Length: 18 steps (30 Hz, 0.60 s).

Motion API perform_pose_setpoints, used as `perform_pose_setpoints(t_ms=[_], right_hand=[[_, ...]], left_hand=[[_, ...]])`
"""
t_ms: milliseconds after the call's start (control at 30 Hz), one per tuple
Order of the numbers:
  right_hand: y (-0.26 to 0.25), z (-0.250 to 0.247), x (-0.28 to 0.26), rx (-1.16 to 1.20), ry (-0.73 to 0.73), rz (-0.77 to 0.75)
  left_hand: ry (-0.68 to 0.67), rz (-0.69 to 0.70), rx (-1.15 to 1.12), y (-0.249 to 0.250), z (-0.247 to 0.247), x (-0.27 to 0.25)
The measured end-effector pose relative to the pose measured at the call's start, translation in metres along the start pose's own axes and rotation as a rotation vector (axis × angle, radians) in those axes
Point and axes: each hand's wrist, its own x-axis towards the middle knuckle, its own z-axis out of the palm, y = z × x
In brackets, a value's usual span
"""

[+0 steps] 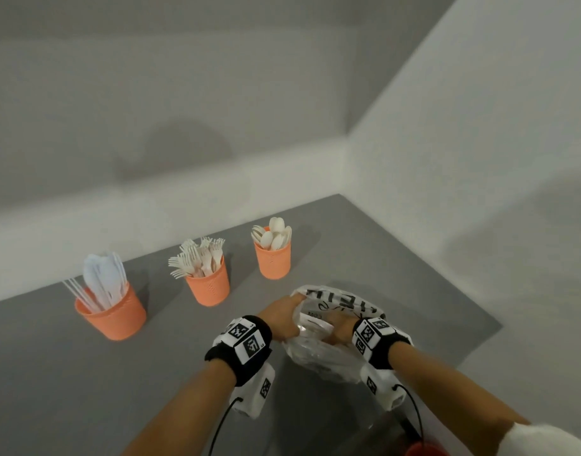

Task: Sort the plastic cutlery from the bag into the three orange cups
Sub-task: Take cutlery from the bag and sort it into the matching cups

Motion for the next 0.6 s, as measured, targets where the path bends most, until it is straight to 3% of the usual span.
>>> perform_pose_setpoints(t_ms=[300,467,600], right_hand=[[-0.004,-0.011,-0.014,0.119,-0.040,-0.022],[-0.001,-0.007,-0.015,0.036,-0.037,0.093],[0.000,-0.007,-0.015,0.044,0.005,0.089]], left_hand=[[0.039,-0.057,0.048,-0.005,-0.007,0.006],[0.034,-0.077,0.083,-0.005,-0.005,0.009],[0.063,-0.072,0.110,-0.006,-0.005,0.009]])
